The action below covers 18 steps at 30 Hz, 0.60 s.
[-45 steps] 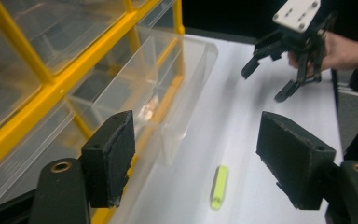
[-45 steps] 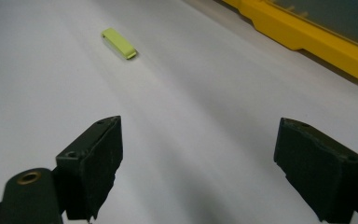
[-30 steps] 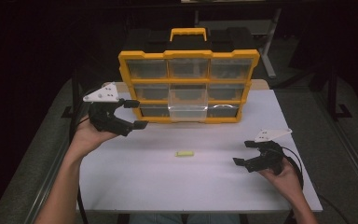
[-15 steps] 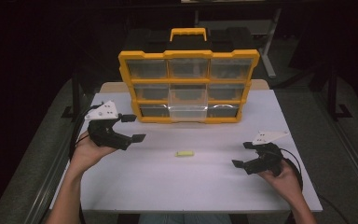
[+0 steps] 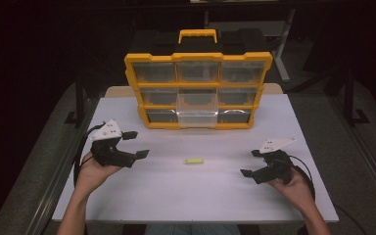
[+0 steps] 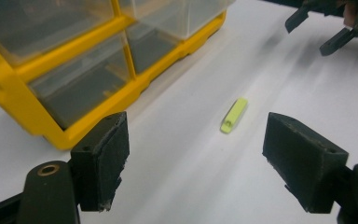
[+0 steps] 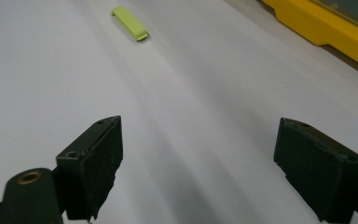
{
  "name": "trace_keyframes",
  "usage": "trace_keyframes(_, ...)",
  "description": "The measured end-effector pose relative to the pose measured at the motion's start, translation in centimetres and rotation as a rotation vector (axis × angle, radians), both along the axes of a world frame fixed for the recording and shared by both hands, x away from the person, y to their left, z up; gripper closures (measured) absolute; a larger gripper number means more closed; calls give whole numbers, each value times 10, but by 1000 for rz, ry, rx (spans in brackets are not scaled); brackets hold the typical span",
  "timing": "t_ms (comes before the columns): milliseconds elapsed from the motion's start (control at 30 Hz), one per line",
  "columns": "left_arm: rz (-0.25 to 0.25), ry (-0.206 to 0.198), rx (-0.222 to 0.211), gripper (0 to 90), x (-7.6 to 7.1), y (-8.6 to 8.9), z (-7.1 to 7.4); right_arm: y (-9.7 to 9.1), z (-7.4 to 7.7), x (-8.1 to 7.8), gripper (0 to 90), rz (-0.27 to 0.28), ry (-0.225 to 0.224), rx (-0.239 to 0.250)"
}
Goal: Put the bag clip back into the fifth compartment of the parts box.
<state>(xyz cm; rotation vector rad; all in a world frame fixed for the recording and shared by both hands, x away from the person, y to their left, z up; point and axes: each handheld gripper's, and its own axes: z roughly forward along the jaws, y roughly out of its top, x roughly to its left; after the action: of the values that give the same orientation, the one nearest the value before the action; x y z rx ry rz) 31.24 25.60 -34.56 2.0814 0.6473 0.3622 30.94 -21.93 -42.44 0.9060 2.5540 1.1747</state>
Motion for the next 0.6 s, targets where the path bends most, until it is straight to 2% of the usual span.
trace_keyframes(67, 10, -2, 11, 217, 0, 2, -4, 1, -1, 1, 144, 7, 13, -4)
trace_keyframes(200, 28, 0, -4, 218, -2, 6, -9, 3, -3, 2, 137, 10, 26, -7)
trace_keyframes(267, 33, -2, -4, 220, -3, 7, -11, 3, -3, 2, 136, 6, 19, -4)
trace_keyframes(400, 31, -17, -3, 224, -4, 8, -17, 4, 0, 1, 139, 10, 12, 2)
trace_keyframes(500, 33, -10, -7, 223, -5, 6, -22, 10, 1, 2, 139, 24, 18, -11)
trace_keyframes(600, 22, 0, 8, 222, -5, 4, -26, 17, 8, 4, 141, 38, 19, -25)
